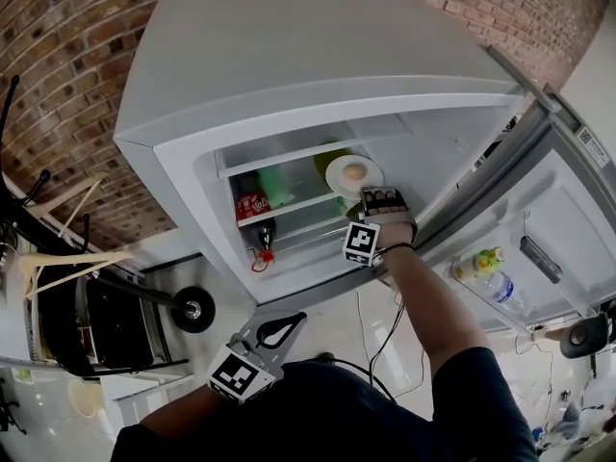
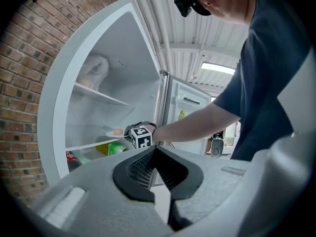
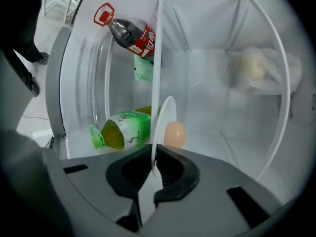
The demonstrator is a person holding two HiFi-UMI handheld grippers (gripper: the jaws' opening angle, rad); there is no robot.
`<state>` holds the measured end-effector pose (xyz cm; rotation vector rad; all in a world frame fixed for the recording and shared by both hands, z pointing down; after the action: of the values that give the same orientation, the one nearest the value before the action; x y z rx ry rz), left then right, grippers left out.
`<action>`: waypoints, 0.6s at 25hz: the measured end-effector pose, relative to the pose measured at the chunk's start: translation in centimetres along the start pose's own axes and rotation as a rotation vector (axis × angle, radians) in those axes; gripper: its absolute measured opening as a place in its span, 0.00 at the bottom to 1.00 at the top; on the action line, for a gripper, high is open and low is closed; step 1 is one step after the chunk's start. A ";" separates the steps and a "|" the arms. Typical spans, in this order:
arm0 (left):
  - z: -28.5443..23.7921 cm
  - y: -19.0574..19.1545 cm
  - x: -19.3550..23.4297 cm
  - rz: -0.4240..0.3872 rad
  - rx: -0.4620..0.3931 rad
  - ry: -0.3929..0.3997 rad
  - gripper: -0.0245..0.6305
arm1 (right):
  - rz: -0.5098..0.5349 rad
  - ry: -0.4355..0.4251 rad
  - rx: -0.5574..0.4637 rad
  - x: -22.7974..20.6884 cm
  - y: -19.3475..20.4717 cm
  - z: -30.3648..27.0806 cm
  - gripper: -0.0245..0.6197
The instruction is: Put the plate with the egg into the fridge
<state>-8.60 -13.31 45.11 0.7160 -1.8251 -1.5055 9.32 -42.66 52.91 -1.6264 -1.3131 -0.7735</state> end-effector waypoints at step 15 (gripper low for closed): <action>0.3 0.7 0.5 0.015 0.012 -0.003 0.04 | 0.092 -0.104 0.001 -0.3 -0.9 -2.1 0.14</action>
<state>-9.19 -13.40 45.82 0.7049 -1.8393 -1.4884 8.50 -44.61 53.75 -1.7336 -1.3000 -0.6408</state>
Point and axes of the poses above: the fingertips, and each gripper's own axes: z backward along the fingers, x to its left, y out of its underside, the point moved 7 cm from there along z, backward along the fingers, and after that the axes turned 1 degree about -y, right-handed, at the moved point
